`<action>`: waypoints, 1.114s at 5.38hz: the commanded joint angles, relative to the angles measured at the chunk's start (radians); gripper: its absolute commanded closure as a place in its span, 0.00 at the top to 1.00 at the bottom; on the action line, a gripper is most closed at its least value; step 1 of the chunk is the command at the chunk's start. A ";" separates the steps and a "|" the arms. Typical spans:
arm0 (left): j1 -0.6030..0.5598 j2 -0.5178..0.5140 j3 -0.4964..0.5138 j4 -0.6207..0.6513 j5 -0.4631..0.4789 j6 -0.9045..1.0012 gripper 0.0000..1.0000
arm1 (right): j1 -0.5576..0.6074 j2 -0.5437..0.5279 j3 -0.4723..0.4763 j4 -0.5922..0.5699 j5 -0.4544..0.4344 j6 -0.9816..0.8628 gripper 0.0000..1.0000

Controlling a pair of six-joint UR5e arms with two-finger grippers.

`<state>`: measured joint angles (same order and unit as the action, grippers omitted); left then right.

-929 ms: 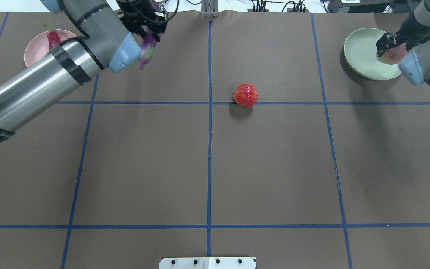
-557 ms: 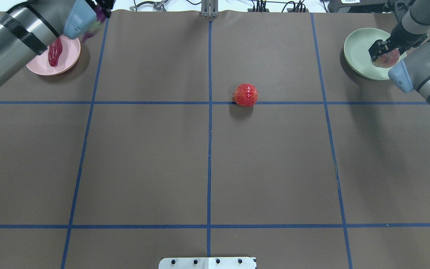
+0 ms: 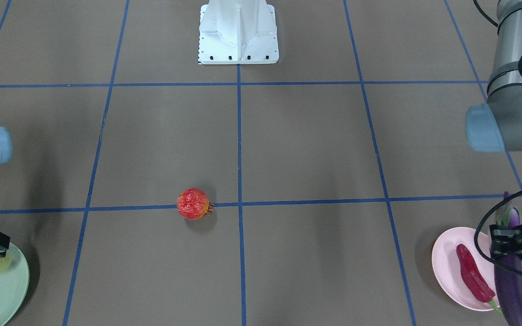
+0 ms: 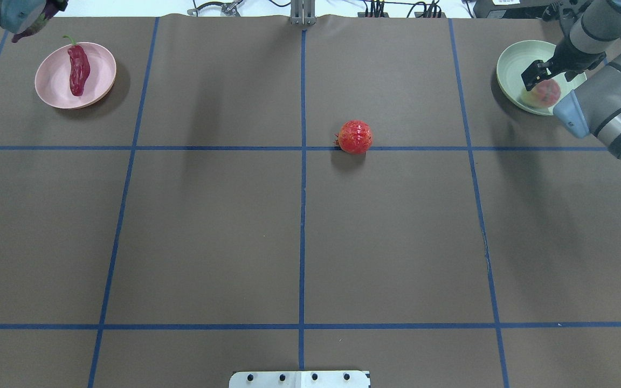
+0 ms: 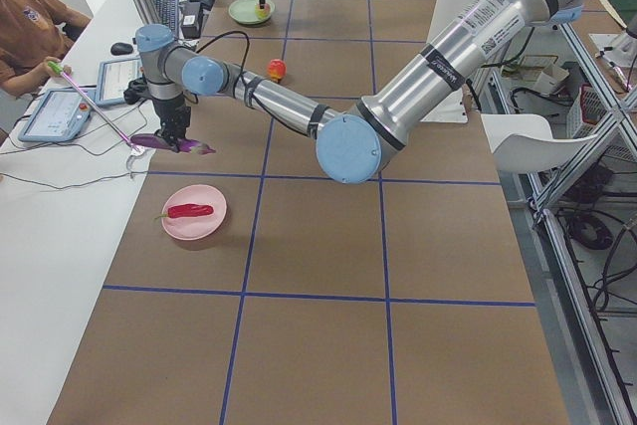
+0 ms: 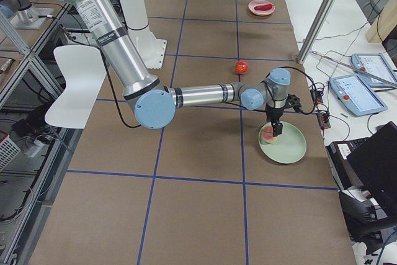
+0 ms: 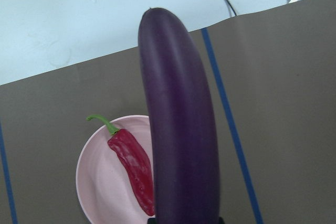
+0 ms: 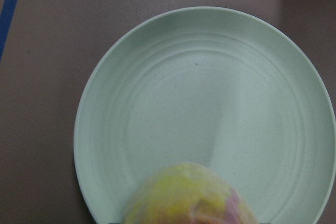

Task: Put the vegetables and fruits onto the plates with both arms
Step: 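Carry eggplant to pink plate with left gripper while right gripper releases peach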

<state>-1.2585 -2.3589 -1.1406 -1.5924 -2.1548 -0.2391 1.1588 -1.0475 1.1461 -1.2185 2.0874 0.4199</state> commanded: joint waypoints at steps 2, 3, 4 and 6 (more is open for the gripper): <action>0.057 -0.003 0.203 -0.227 0.112 -0.113 0.00 | 0.038 0.011 0.111 -0.010 0.154 0.069 1.00; 0.106 -0.046 0.293 -0.297 0.183 -0.181 0.00 | 0.041 0.001 0.171 -0.010 0.205 0.165 1.00; 0.126 -0.046 0.339 -0.358 0.211 -0.195 0.00 | 0.021 0.009 0.202 -0.009 0.209 0.251 1.00; 0.181 -0.045 0.346 -0.365 0.275 -0.210 0.00 | -0.033 0.036 0.237 -0.009 0.207 0.388 1.00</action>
<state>-1.1006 -2.4042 -0.7992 -1.9521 -1.9118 -0.4453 1.1499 -1.0215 1.3656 -1.2273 2.2943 0.7469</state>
